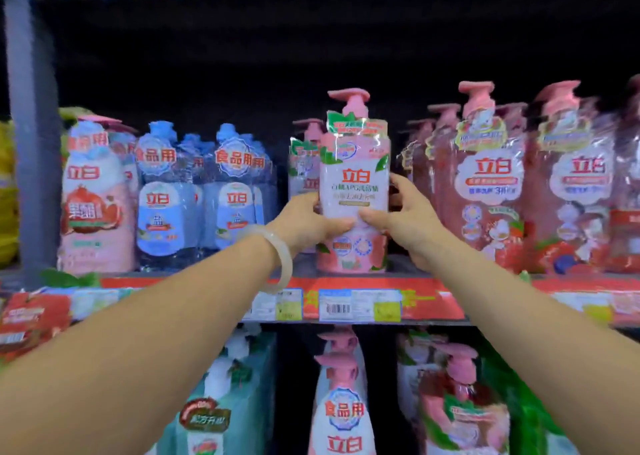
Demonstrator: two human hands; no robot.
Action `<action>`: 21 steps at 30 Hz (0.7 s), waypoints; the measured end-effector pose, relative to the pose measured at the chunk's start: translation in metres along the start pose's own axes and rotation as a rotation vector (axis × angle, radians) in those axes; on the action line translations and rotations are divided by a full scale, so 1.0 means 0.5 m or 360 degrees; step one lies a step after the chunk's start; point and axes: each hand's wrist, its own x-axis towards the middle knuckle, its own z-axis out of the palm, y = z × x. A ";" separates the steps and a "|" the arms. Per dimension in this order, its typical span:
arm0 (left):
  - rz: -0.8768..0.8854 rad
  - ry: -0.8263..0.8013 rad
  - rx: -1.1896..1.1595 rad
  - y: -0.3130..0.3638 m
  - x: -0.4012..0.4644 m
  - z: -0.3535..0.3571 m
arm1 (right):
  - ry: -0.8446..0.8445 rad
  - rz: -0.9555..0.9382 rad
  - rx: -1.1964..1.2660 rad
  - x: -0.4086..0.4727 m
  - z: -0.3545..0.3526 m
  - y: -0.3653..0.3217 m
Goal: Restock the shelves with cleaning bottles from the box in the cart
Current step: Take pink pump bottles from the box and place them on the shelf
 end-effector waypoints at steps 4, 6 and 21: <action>0.0080 -0.0051 0.0155 -0.025 0.030 0.024 | 0.0072 -0.0044 -0.0261 0.008 -0.010 0.037; 0.0091 -0.0085 0.0150 -0.030 0.042 0.034 | 0.0123 0.0078 -0.0399 0.012 -0.012 0.045; 0.0027 -0.0150 0.0841 -0.069 0.066 0.054 | 0.0084 0.0396 -0.0661 0.034 -0.003 0.064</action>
